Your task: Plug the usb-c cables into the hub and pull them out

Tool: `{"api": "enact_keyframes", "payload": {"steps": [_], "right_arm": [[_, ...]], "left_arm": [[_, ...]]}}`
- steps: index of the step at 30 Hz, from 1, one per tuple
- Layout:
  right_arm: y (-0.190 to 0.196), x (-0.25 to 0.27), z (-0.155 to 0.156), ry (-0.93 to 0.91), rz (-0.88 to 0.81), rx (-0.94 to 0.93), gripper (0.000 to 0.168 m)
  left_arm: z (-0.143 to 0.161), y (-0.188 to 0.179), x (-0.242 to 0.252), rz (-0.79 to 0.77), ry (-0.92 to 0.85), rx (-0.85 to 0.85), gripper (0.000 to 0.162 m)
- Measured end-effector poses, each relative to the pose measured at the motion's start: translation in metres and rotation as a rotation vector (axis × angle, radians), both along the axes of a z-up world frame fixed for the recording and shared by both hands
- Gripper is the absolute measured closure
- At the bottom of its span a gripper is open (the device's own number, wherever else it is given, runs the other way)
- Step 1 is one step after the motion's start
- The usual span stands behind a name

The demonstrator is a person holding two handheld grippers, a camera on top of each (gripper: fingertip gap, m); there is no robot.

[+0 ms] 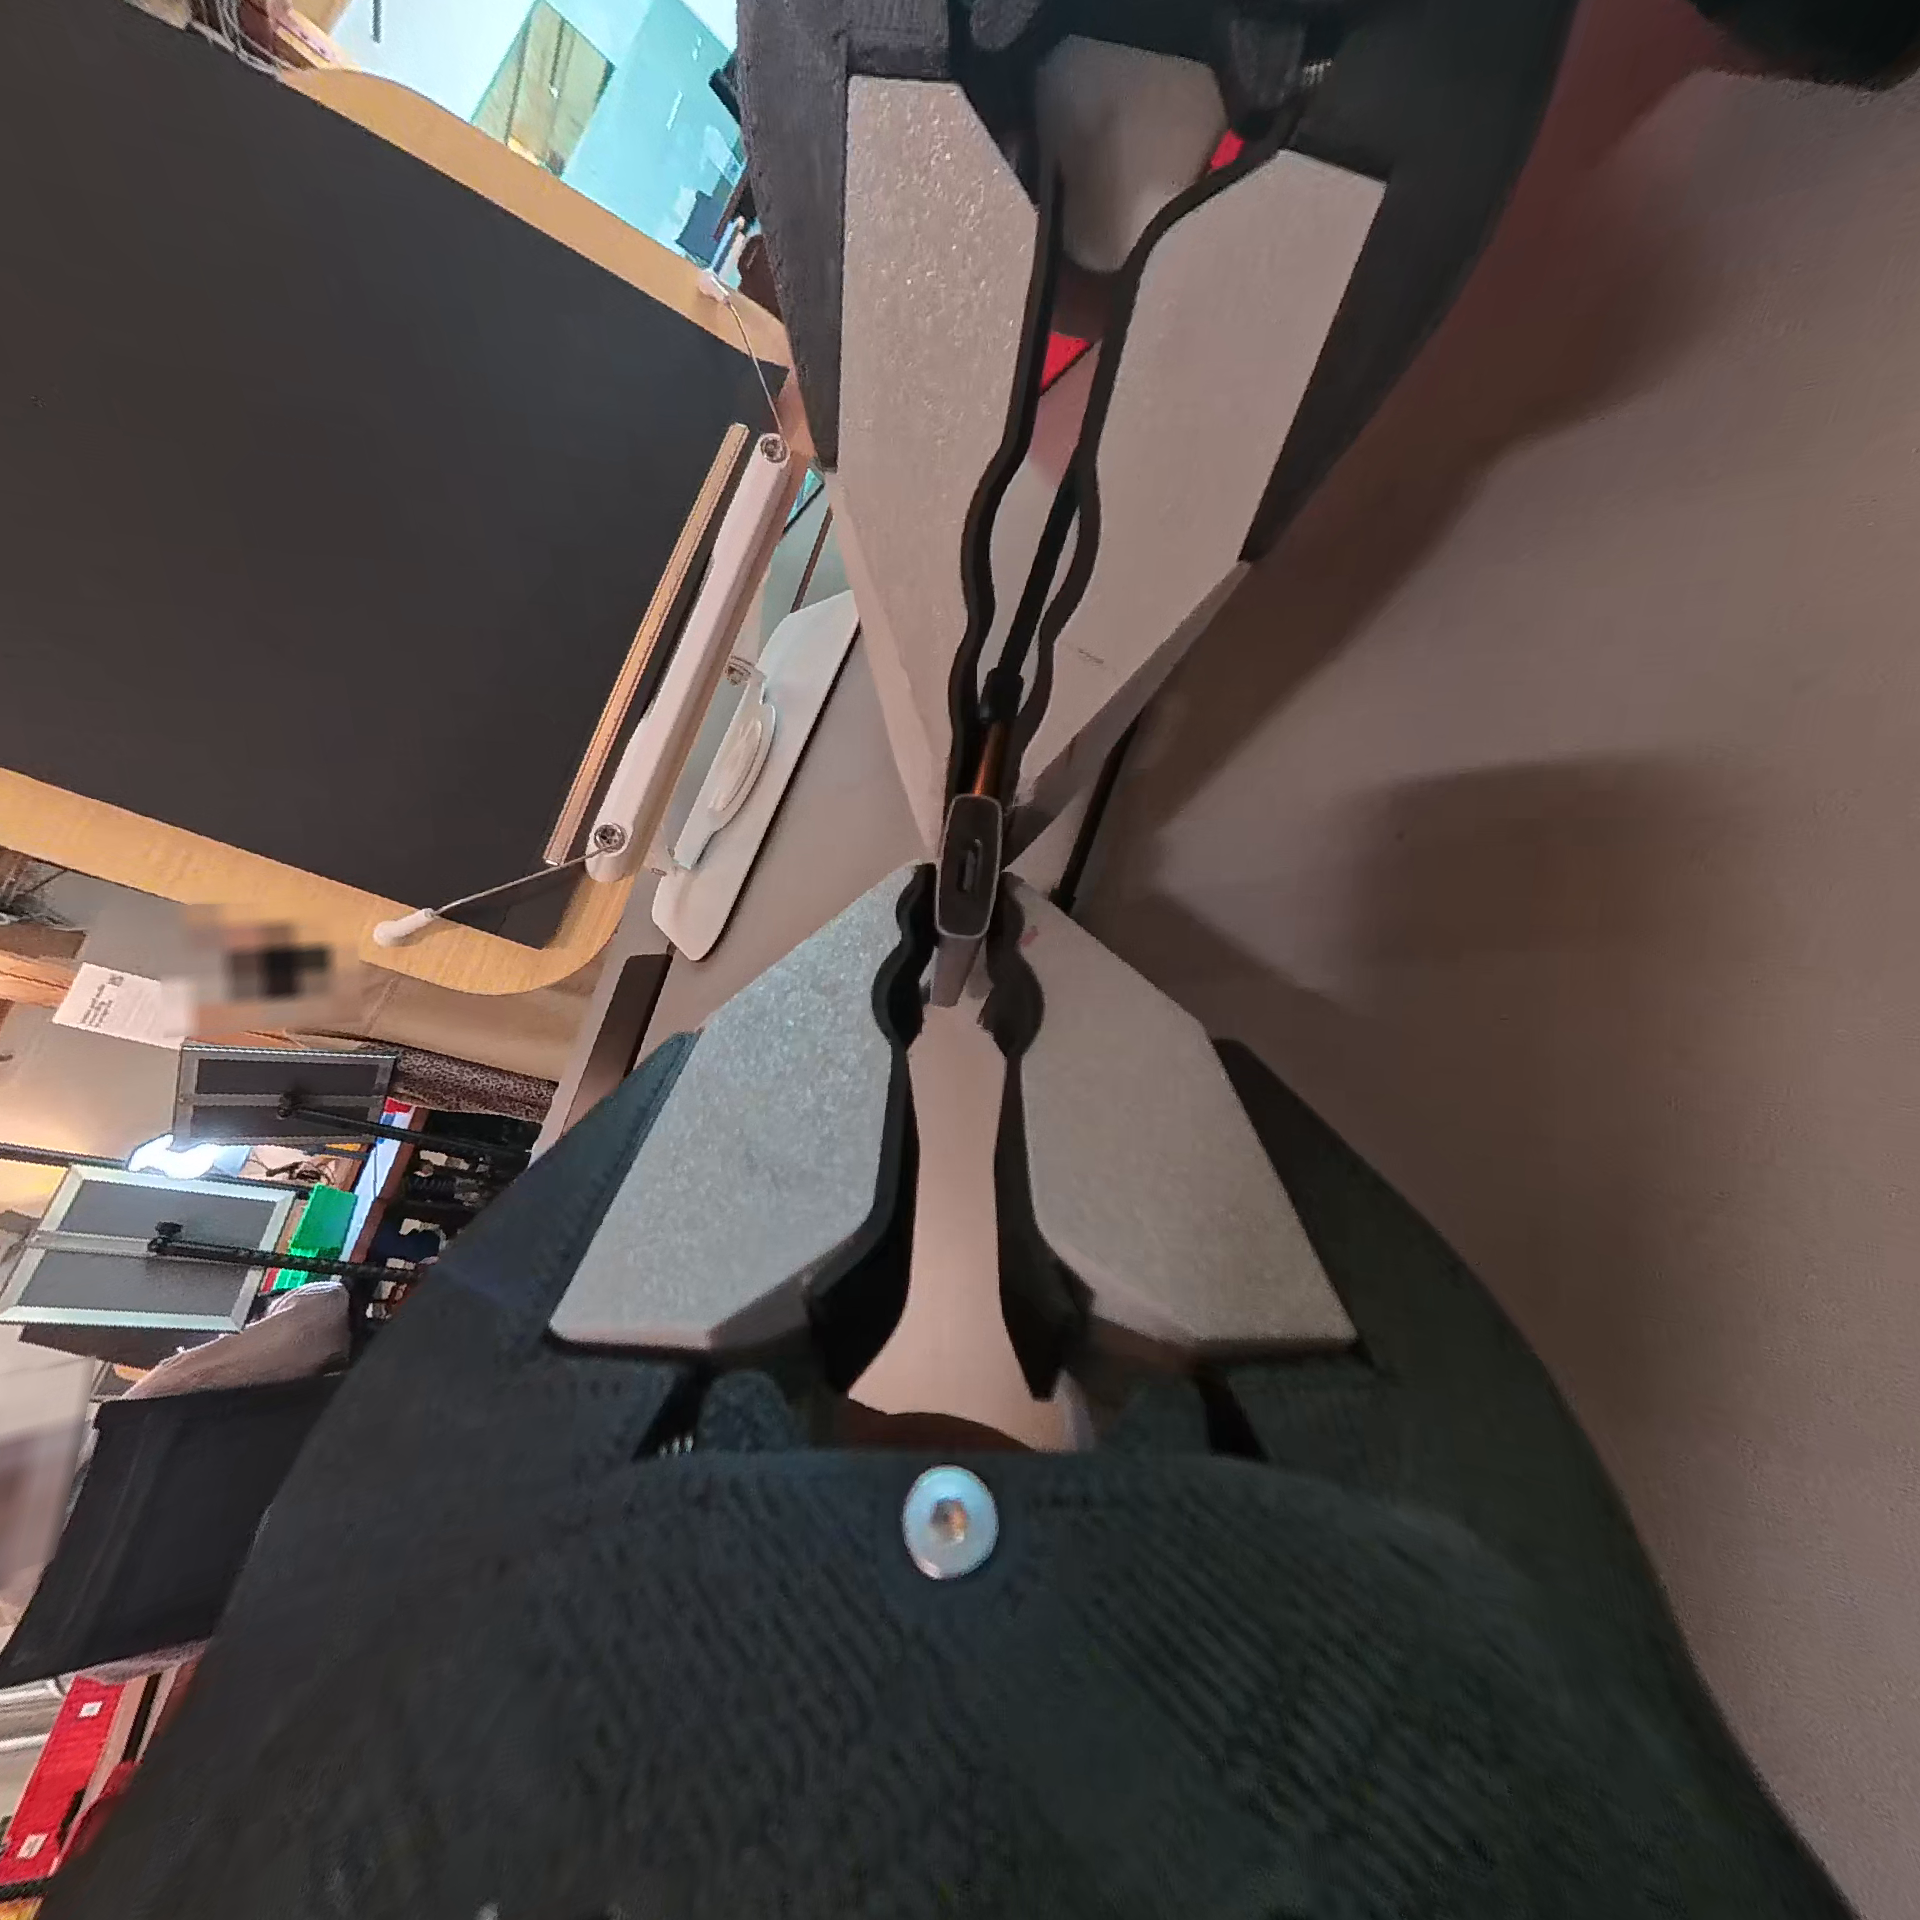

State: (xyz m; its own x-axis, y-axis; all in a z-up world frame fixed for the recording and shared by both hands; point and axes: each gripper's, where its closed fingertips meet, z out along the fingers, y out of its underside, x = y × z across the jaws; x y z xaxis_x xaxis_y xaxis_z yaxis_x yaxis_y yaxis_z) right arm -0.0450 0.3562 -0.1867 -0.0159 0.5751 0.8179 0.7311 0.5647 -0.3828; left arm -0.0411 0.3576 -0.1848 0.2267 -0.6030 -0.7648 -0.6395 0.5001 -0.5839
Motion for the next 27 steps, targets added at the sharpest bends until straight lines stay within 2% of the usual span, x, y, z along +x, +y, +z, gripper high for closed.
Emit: {"api": "enact_keyframes", "payload": {"steps": [5,10,13,22,27], "right_arm": [[-0.001,-0.002,-0.001,0.005,-0.005,-0.009,0.164],[-0.003,-0.001,-0.001,0.09,0.006,-0.093,0.165],[-0.015,-0.004,0.008,0.151,0.087,-0.119,0.164],[-0.016,-0.007,0.006,0.15,0.124,-0.127,0.164],[-0.012,-0.007,0.008,0.068,0.087,-0.03,0.164]], "left_arm": [[-0.001,-0.002,0.0,-0.01,0.001,-0.004,0.153],[-0.003,-0.003,0.003,-0.012,-0.02,-0.021,0.154],[-0.002,-0.003,0.005,-0.017,-0.039,-0.039,0.154],[-0.003,-0.006,0.004,-0.045,-0.048,-0.057,0.154],[0.0,-0.003,0.002,-0.023,-0.036,-0.021,0.154]]}}
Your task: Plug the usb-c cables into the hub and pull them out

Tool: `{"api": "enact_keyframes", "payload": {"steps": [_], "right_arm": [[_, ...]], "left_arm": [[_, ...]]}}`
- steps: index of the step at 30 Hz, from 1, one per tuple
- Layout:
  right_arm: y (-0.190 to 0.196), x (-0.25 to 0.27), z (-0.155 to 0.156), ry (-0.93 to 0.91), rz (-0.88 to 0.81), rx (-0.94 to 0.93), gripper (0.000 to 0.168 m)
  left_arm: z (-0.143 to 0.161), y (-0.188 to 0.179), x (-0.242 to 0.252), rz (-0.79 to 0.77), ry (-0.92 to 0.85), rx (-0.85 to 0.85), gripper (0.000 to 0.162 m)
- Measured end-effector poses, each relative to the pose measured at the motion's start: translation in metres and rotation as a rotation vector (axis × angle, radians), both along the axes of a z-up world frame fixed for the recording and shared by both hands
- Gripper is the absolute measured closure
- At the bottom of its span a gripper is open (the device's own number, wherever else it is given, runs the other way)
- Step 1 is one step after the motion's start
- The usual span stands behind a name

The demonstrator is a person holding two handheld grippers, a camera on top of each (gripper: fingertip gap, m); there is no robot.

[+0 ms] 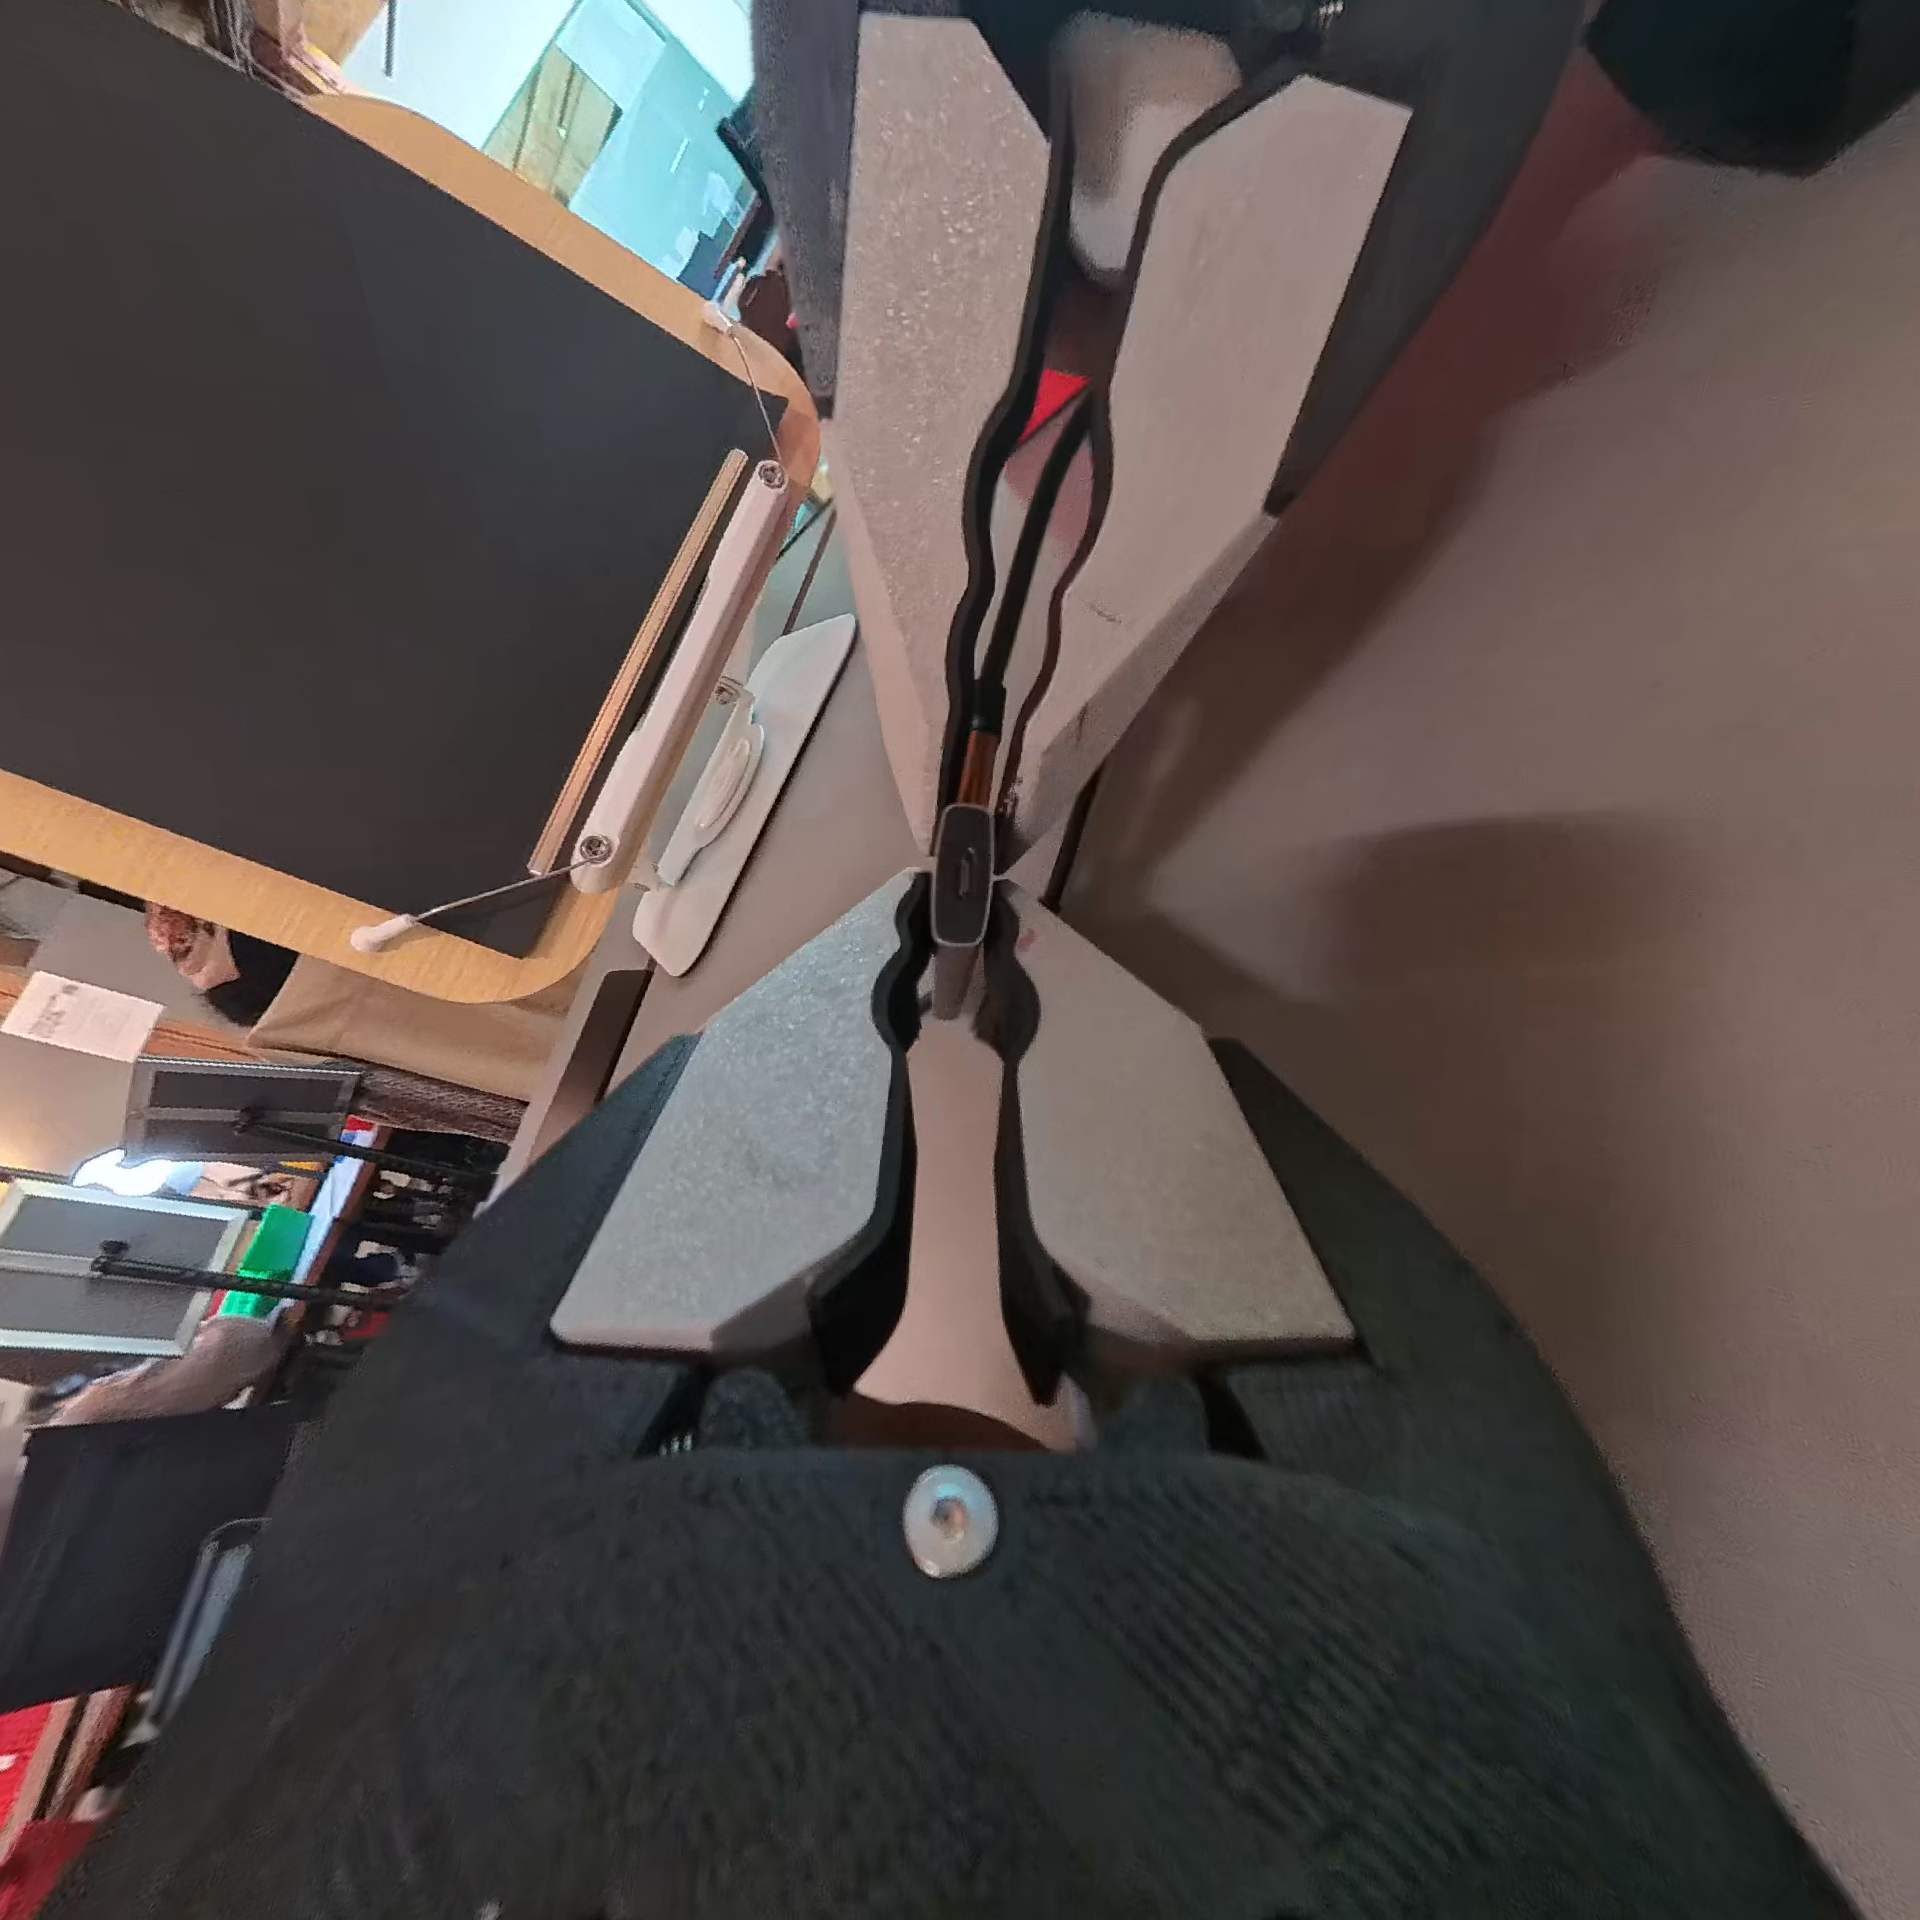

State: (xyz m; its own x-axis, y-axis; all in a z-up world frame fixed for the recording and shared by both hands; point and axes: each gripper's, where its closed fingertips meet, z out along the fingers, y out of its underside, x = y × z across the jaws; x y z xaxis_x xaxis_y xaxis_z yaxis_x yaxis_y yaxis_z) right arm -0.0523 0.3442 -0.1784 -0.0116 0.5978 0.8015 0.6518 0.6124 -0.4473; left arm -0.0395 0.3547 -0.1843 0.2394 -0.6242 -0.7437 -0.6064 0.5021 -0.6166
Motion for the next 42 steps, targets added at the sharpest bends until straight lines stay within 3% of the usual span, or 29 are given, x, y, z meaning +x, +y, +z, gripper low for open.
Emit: {"api": "enact_keyframes", "payload": {"steps": [10,24,29,35,42], "right_arm": [[-0.001,0.01,-0.008,-0.1,-0.002,0.006,0.166],[-0.003,0.012,-0.004,-0.096,-0.004,0.03,0.166],[-0.007,0.01,-0.006,-0.041,0.018,-0.043,0.166],[-0.009,0.008,-0.003,0.017,0.051,0.092,0.166],[-0.011,0.005,0.0,0.09,0.105,-0.051,0.166]], "left_arm": [[-0.007,-0.001,0.004,-0.003,0.077,0.052,0.154],[-0.003,-0.003,0.005,-0.013,0.057,0.056,0.154],[-0.004,-0.008,0.006,-0.042,0.042,0.036,0.154],[-0.004,-0.011,0.006,-0.062,0.015,0.008,0.155],[0.0,-0.013,0.006,-0.08,-0.022,-0.02,0.155]]}}
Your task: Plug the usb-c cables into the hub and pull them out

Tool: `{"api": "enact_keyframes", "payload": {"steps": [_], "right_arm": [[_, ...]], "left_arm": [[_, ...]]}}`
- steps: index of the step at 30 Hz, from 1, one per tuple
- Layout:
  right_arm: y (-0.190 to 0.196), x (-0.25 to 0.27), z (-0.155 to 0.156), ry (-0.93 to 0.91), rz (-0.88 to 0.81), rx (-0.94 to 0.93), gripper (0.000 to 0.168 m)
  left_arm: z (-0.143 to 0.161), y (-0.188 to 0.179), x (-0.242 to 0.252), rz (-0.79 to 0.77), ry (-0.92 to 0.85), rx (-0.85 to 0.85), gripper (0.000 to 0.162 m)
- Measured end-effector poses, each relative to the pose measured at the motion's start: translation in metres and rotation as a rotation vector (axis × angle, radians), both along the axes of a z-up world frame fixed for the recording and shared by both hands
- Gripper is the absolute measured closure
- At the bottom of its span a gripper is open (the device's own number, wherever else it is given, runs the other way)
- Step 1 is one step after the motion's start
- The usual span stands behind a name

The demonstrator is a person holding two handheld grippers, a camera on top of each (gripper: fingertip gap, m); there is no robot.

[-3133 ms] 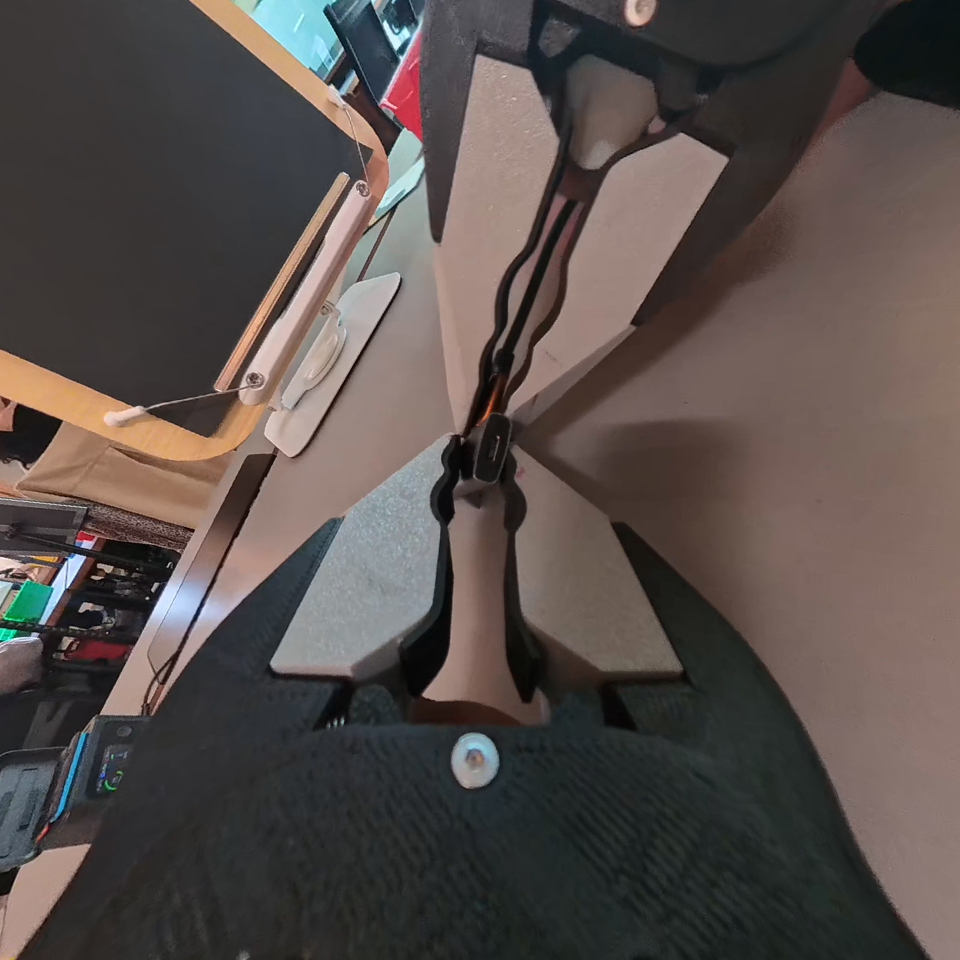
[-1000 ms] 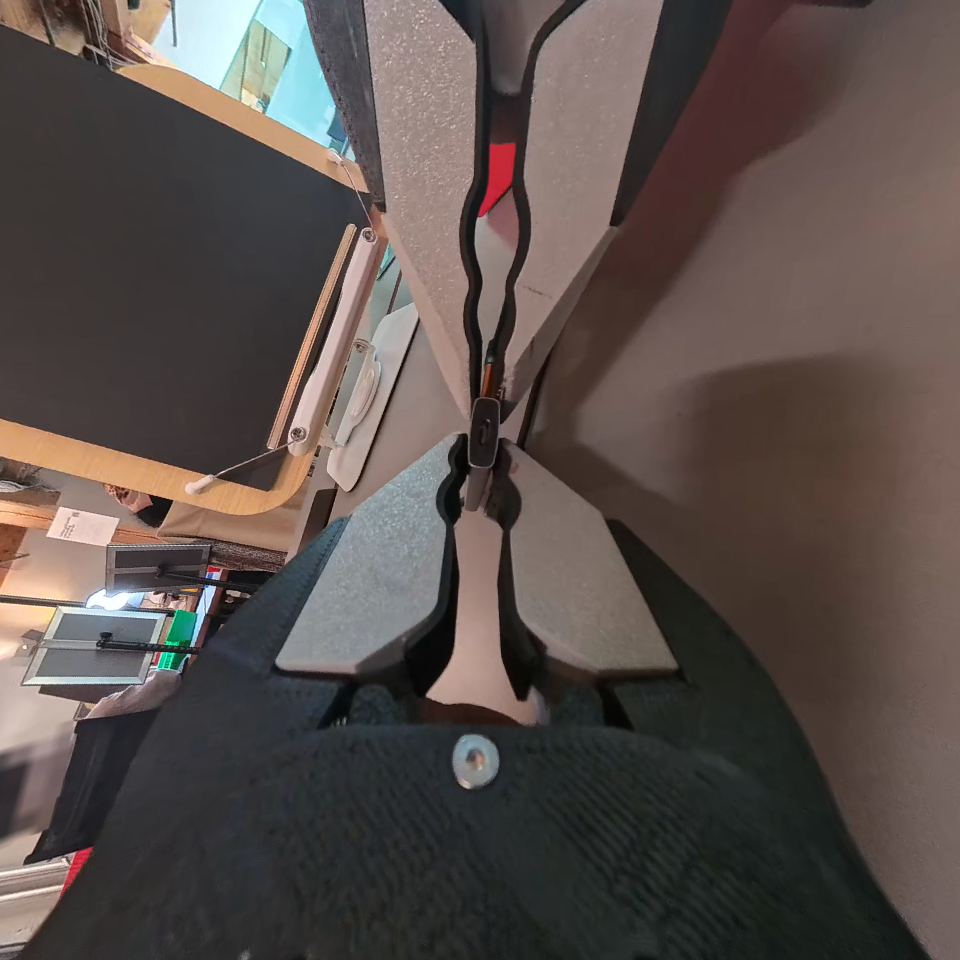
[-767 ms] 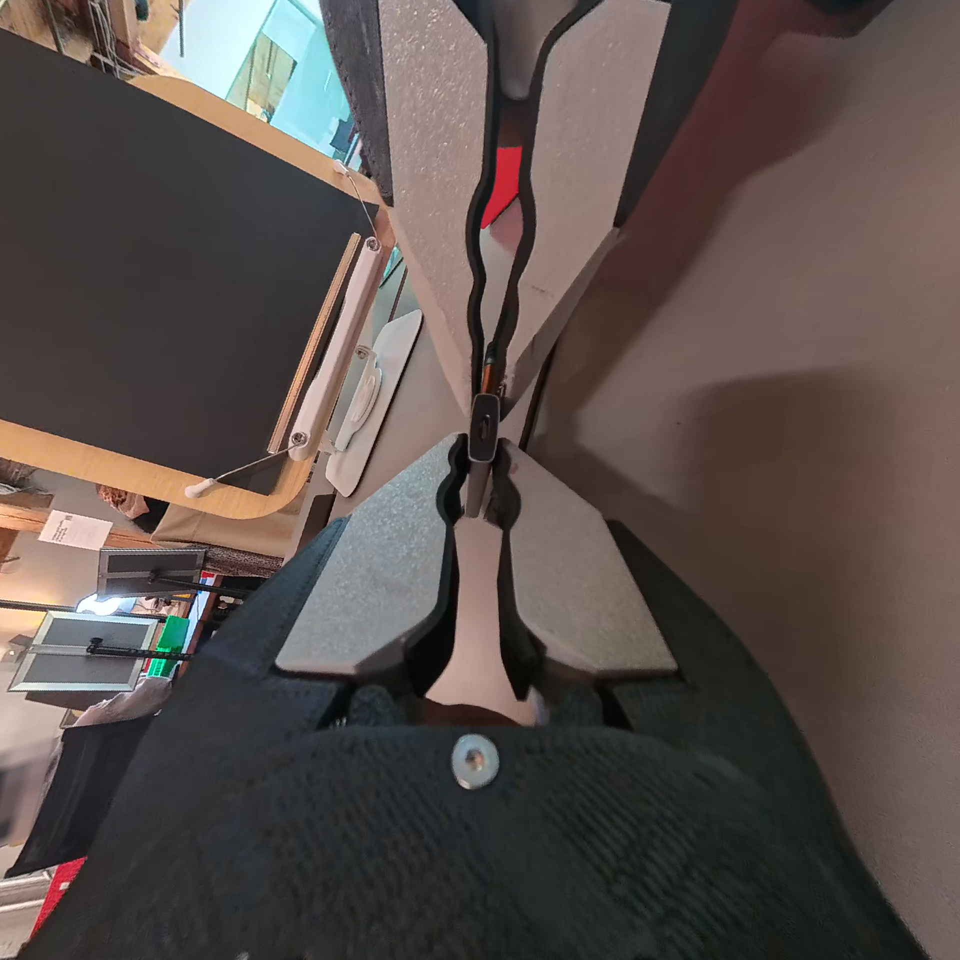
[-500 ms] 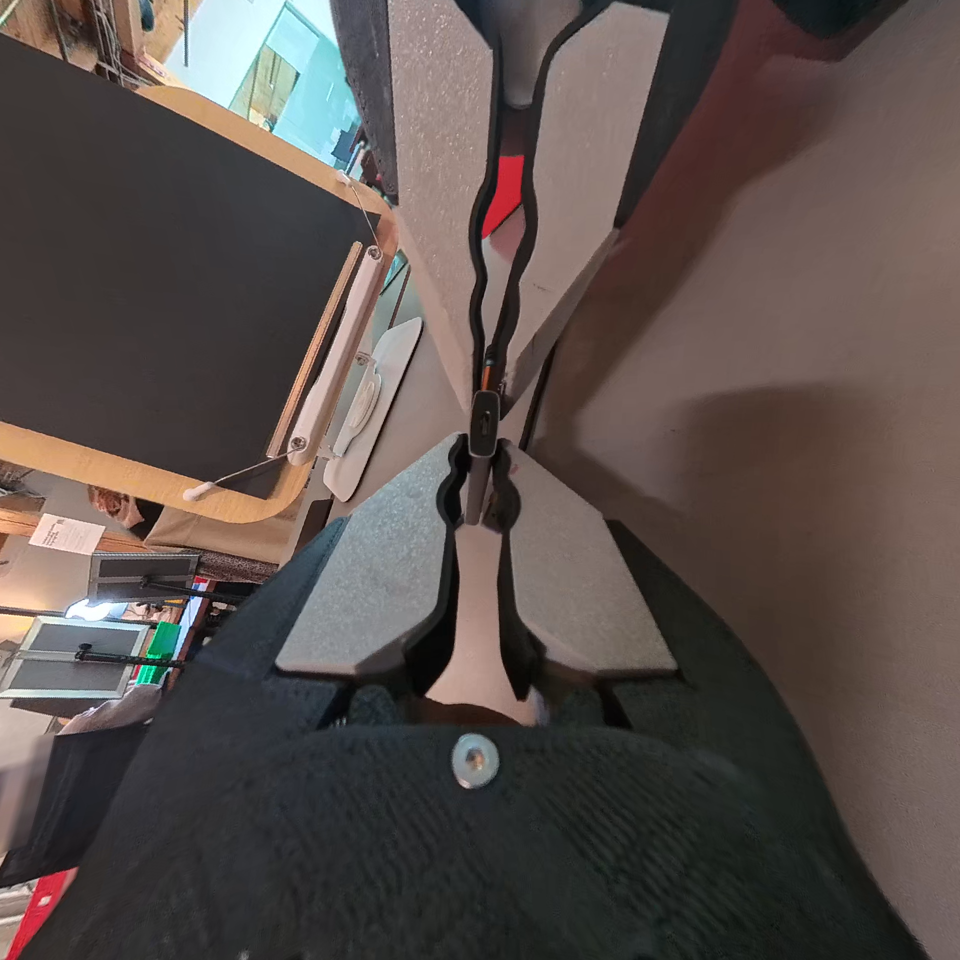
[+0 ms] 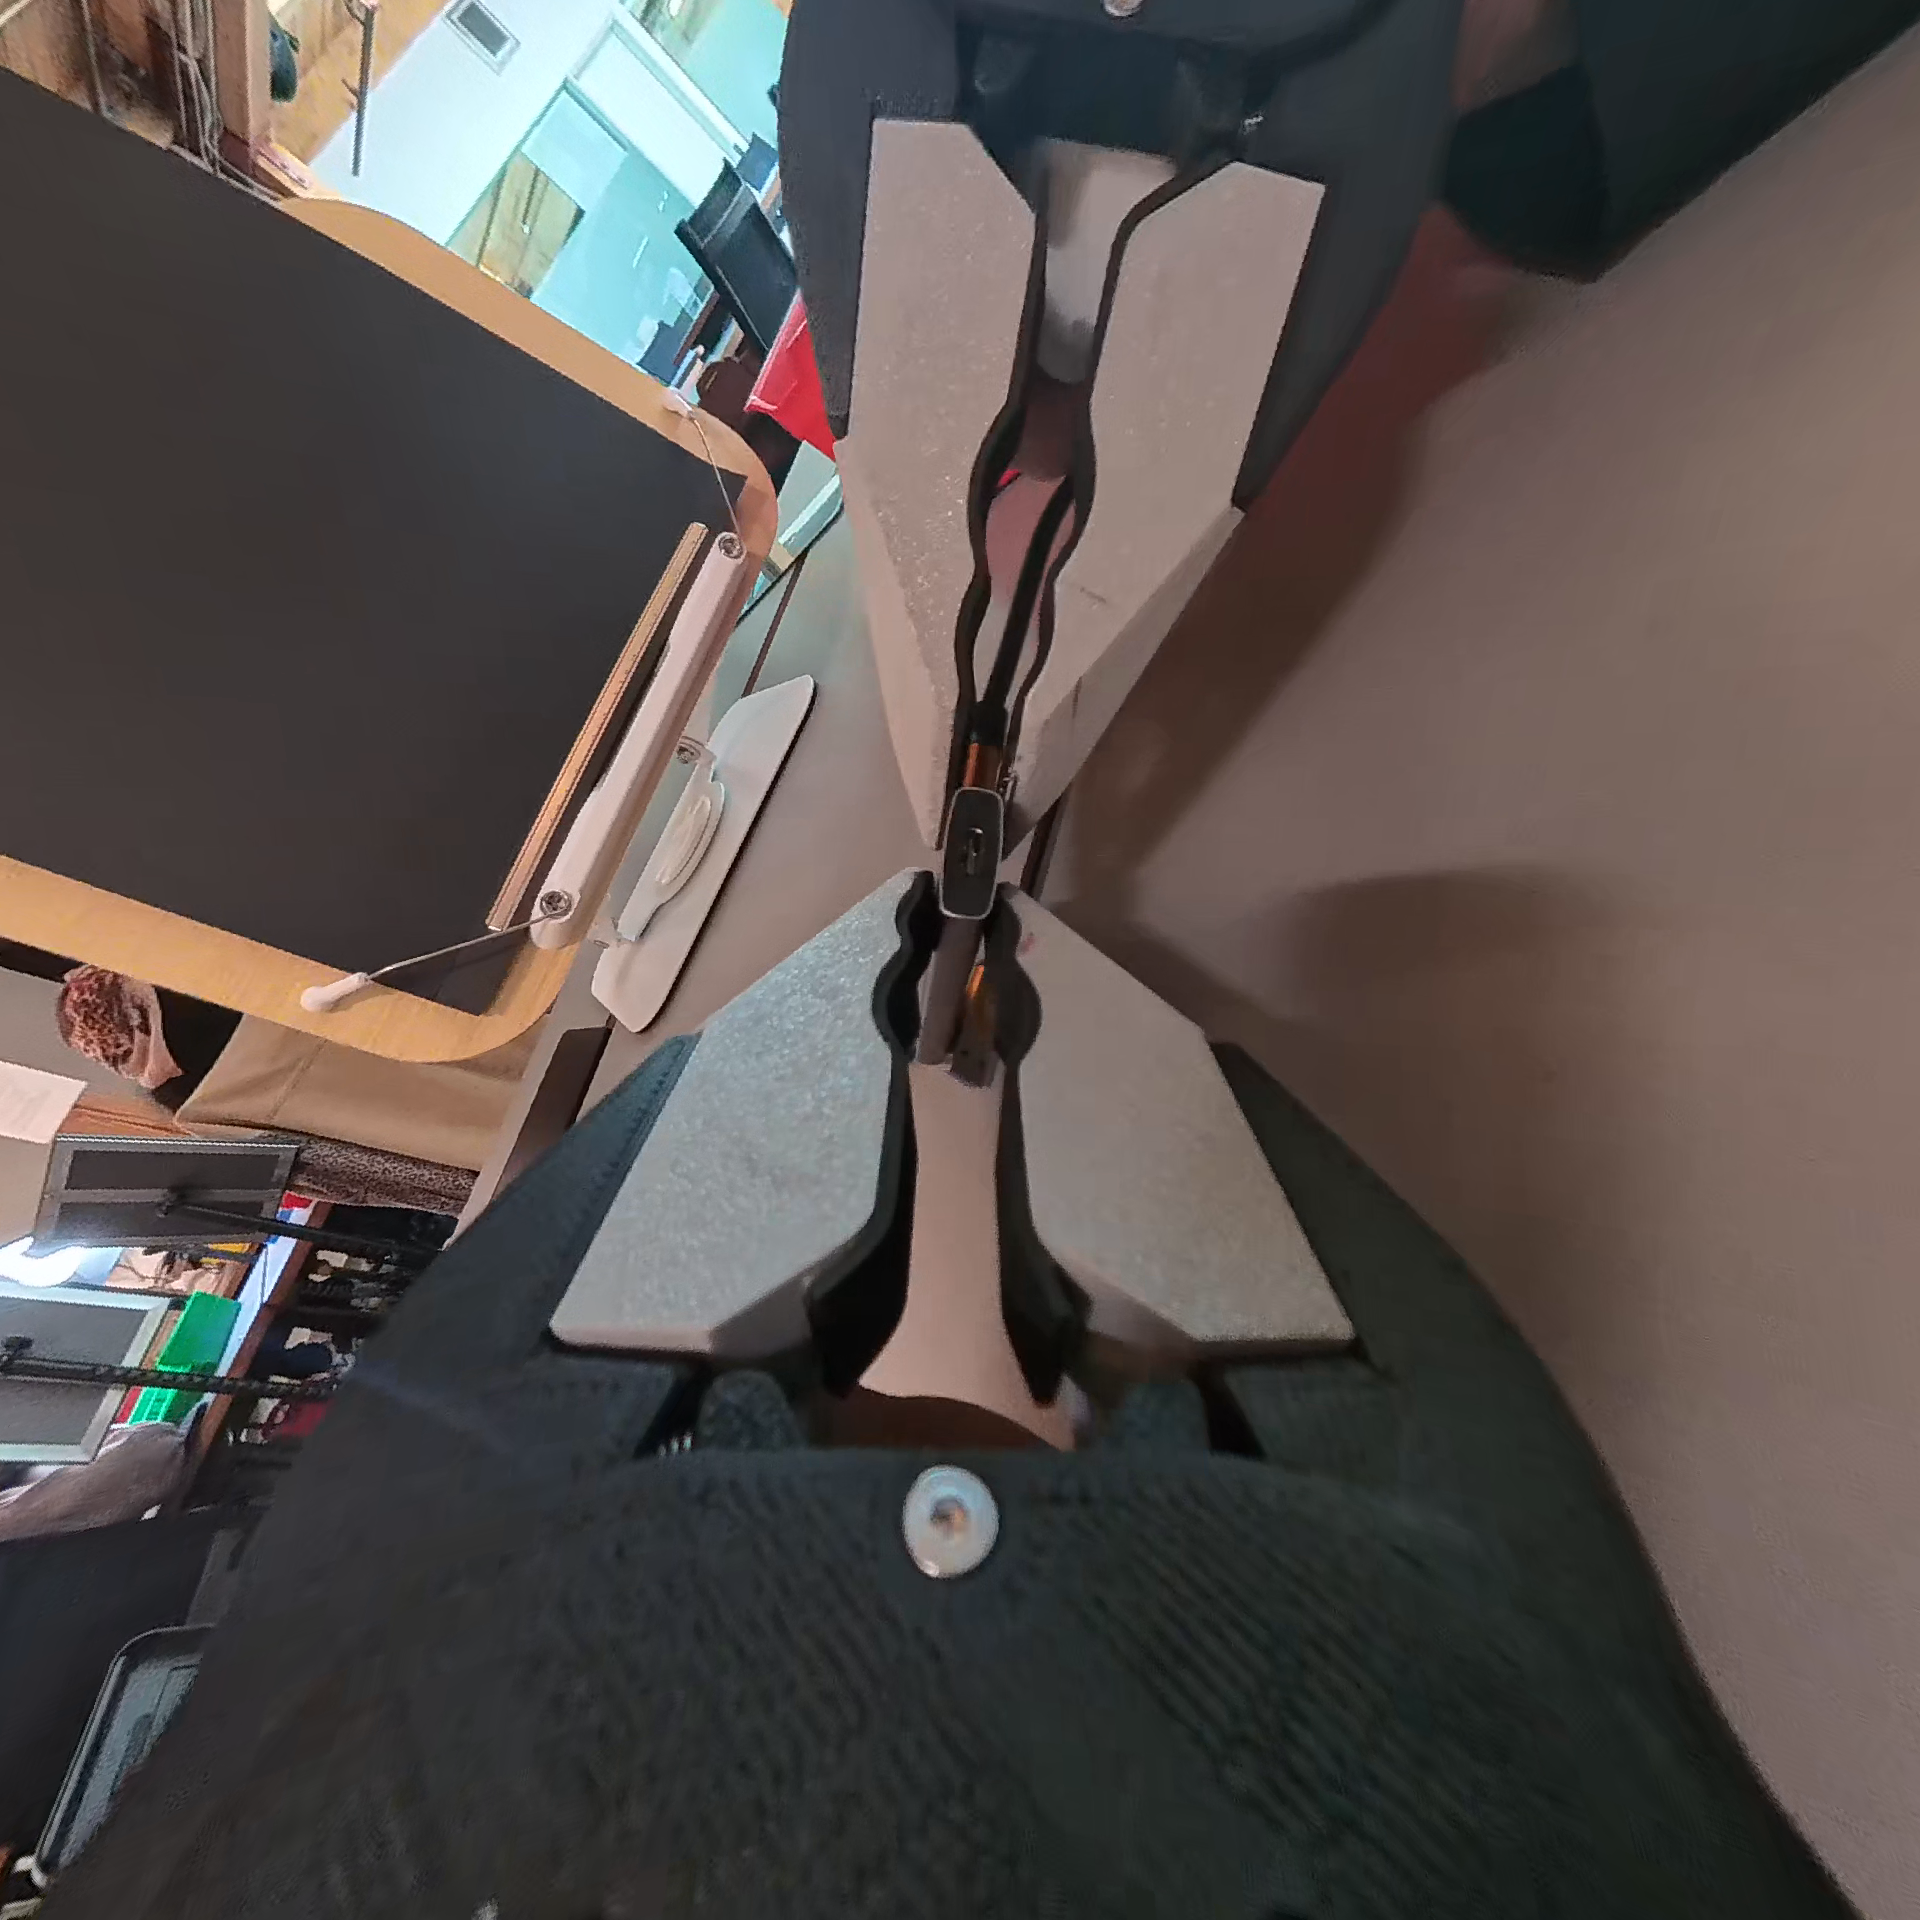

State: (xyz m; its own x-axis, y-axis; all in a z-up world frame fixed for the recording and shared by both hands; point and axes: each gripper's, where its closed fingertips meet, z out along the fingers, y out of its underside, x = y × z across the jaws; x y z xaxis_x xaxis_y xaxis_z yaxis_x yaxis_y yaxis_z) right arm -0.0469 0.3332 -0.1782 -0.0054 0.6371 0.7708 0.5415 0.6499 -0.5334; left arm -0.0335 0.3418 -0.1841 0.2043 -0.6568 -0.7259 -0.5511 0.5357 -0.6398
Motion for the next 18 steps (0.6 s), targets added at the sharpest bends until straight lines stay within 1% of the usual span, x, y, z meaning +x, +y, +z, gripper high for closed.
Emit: {"api": "enact_keyframes", "payload": {"steps": [4,7,18], "right_arm": [[0.002,-0.001,0.002,-0.051,-0.043,0.007,0.166],[0.004,0.003,-0.004,-0.098,-0.054,0.031,0.166],[0.006,0.009,-0.012,-0.189,-0.097,0.088,0.166]], "left_arm": [[0.003,0.001,-0.002,0.013,-0.004,-0.001,0.155],[-0.001,0.002,-0.001,0.035,0.048,0.044,0.155],[-0.009,0.005,0.001,0.069,0.125,0.122,0.155]]}}
